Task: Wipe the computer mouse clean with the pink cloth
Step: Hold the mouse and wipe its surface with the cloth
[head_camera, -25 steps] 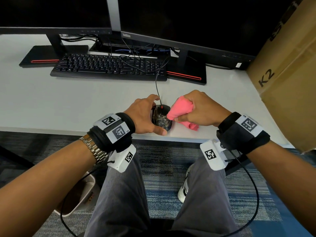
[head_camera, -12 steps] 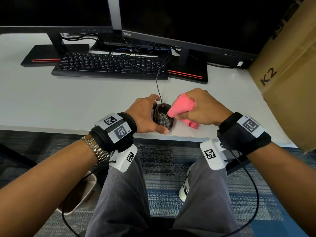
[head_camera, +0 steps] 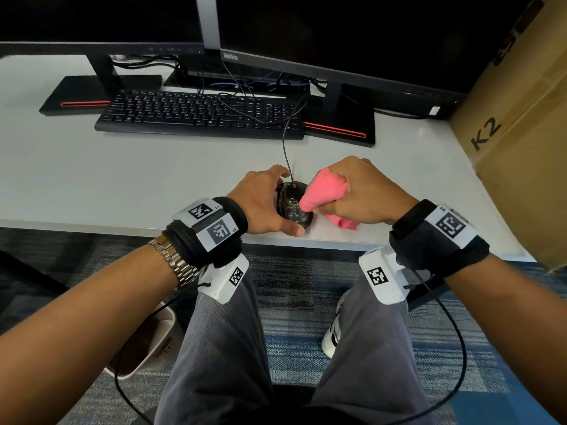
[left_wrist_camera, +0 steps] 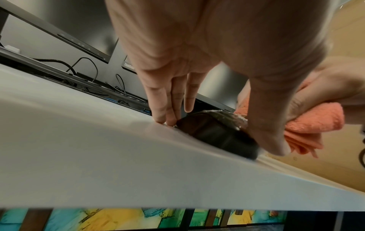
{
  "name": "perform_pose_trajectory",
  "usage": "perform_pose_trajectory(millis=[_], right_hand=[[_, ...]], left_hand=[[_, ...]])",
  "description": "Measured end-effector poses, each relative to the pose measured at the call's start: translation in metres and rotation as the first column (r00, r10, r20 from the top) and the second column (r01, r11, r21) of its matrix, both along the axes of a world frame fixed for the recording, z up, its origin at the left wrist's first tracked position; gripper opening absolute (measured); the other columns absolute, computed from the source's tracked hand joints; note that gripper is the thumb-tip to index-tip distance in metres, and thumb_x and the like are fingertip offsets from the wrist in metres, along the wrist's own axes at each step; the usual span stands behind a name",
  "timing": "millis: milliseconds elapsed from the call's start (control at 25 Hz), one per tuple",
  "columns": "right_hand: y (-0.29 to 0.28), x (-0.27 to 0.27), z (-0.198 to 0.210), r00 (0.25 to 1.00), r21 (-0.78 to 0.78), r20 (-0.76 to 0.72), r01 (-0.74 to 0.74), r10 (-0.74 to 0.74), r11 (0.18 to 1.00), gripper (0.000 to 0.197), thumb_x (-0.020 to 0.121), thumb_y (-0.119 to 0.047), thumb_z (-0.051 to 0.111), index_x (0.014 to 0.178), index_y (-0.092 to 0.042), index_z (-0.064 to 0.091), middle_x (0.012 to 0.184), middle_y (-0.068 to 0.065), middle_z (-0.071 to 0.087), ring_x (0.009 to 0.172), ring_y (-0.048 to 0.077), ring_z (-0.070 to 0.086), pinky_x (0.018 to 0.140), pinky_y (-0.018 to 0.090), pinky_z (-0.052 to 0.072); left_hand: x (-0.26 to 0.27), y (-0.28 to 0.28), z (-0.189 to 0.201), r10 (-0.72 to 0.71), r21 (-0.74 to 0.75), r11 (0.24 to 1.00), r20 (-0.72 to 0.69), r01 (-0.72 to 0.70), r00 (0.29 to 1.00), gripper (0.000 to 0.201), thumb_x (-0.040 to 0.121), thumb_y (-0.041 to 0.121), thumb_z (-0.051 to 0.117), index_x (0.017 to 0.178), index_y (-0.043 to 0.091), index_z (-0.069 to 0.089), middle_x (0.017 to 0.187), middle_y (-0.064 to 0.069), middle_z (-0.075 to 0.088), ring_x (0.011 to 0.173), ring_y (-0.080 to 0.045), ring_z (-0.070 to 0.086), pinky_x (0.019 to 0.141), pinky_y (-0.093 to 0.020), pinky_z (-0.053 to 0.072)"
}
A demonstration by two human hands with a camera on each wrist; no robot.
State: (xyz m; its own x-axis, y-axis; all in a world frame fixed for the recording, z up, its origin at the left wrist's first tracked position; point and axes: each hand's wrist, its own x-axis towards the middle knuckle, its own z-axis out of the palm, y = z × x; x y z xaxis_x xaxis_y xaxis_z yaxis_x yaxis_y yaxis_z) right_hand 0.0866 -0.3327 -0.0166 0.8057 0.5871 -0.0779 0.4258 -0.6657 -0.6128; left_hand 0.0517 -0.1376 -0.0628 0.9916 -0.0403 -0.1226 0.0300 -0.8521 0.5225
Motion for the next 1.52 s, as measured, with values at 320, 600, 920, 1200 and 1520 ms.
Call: perform_pose_trajectory(millis=[320, 600, 920, 1200, 1520], right_hand=[[0.004, -0.002, -0.001, 1.000, -0.021, 0.025, 0.011, -0.011, 1.000, 0.004, 0.079, -0.004, 0.072, 0.076, -0.006, 0.071, 0.061, 0.022, 0.070, 0.047, 0.033, 0.068, 0.049, 0.048, 0.060], [-0.006, 0.003, -0.002, 0.998, 0.004, 0.053, 0.029, -0.029, 1.000, 0.006, 0.080, -0.006, 0.077, 0.081, -0.006, 0.071, 0.067, 0.021, 0.072, 0.052, 0.031, 0.071, 0.053, 0.045, 0.061], [-0.008, -0.008, -0.006, 1.000, -0.008, -0.006, -0.029, 0.029, 1.000, 0.015, 0.078, -0.003, 0.074, 0.075, -0.017, 0.070, 0.055, 0.016, 0.068, 0.048, 0.036, 0.069, 0.049, 0.047, 0.060], [-0.010, 0.002, -0.008, 0.999, 0.061, 0.033, 0.030, -0.032, 0.998, 0.010, 0.081, -0.006, 0.075, 0.087, 0.002, 0.072, 0.059, 0.019, 0.070, 0.048, 0.037, 0.068, 0.047, 0.051, 0.057], [-0.014, -0.004, -0.010, 1.000, 0.017, 0.003, 0.025, -0.026, 1.000, 0.021, 0.077, -0.013, 0.081, 0.089, 0.001, 0.072, 0.067, 0.016, 0.072, 0.060, 0.033, 0.071, 0.058, 0.045, 0.062]], left_hand=[[0.001, 0.000, -0.001, -0.003, 0.004, 1.000, 0.007, 0.003, 1.000, 0.112, 0.049, 0.053, 0.088, 0.142, 0.019, 0.036, 0.134, -0.003, 0.056, 0.117, -0.023, 0.054, 0.096, -0.031, 0.042], [0.001, 0.000, -0.003, -0.003, 0.006, 1.000, 0.014, 0.003, 1.000, 0.111, 0.049, 0.054, 0.088, 0.141, 0.019, 0.037, 0.134, -0.003, 0.057, 0.118, -0.023, 0.054, 0.097, -0.031, 0.042], [0.002, 0.001, -0.004, 0.000, 0.006, 1.000, 0.018, 0.000, 1.000, 0.111, 0.047, 0.056, 0.088, 0.140, 0.020, 0.037, 0.132, -0.003, 0.057, 0.118, -0.023, 0.053, 0.099, -0.033, 0.043], [0.001, 0.000, -0.004, 0.001, -0.002, 1.000, 0.013, -0.001, 1.000, 0.112, 0.047, 0.055, 0.088, 0.140, 0.020, 0.037, 0.131, -0.003, 0.058, 0.119, -0.023, 0.053, 0.101, -0.036, 0.044], [0.002, 0.000, -0.004, 0.005, 0.002, 1.000, 0.011, -0.005, 1.000, 0.112, 0.048, 0.056, 0.088, 0.140, 0.020, 0.037, 0.133, -0.003, 0.057, 0.120, -0.022, 0.053, 0.101, -0.034, 0.044]])
